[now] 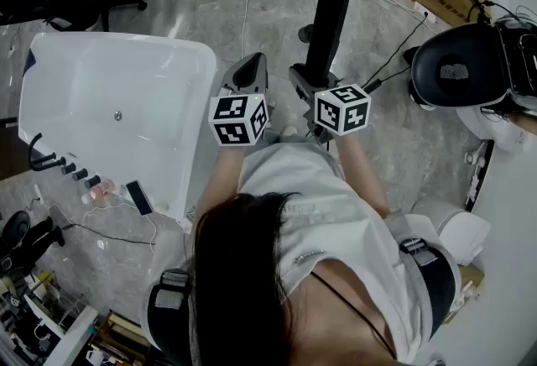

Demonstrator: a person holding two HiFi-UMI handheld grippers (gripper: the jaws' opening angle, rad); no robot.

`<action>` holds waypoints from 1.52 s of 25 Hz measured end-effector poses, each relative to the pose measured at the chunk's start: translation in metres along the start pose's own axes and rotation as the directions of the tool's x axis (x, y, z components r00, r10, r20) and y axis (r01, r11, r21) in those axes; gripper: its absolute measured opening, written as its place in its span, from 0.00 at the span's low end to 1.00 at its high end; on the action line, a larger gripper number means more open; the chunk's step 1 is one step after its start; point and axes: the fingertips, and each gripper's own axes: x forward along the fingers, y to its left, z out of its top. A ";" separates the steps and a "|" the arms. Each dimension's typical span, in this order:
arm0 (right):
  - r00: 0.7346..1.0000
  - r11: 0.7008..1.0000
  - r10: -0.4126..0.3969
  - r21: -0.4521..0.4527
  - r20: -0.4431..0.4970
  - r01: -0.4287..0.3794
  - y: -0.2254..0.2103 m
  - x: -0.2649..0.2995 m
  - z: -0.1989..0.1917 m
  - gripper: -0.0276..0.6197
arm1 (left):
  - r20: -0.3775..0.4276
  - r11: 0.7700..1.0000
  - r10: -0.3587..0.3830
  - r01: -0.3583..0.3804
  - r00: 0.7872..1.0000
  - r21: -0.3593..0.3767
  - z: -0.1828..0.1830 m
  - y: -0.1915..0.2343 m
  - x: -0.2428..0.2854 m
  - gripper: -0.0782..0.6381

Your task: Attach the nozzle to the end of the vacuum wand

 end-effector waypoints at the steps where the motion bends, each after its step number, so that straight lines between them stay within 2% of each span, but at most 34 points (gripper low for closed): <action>1: 1.000 1.000 -0.002 -0.002 -0.002 0.002 0.000 0.001 0.000 0.12 | 0.001 1.000 0.000 0.000 1.000 0.001 0.001 0.000 0.000 0.11; 20: 0.996 0.996 -0.046 0.085 0.079 0.039 0.021 0.056 0.035 0.12 | -0.049 0.997 -0.078 0.079 0.996 0.019 0.021 0.051 0.014 0.11; 26: 0.996 0.997 -0.039 0.071 0.078 0.034 0.029 0.070 0.043 0.12 | -0.031 0.998 -0.059 0.060 0.998 0.019 0.031 0.068 0.015 0.11; 31: 0.996 0.999 -0.023 0.052 0.089 0.018 0.031 0.078 0.054 0.12 | -0.007 0.993 -0.119 0.119 0.993 -0.015 0.036 0.067 0.020 0.11; 38: 0.997 1.000 -0.006 0.022 0.082 0.004 0.022 0.090 0.061 0.12 | -0.005 0.999 -0.045 0.045 0.999 -0.004 0.036 0.086 0.038 0.11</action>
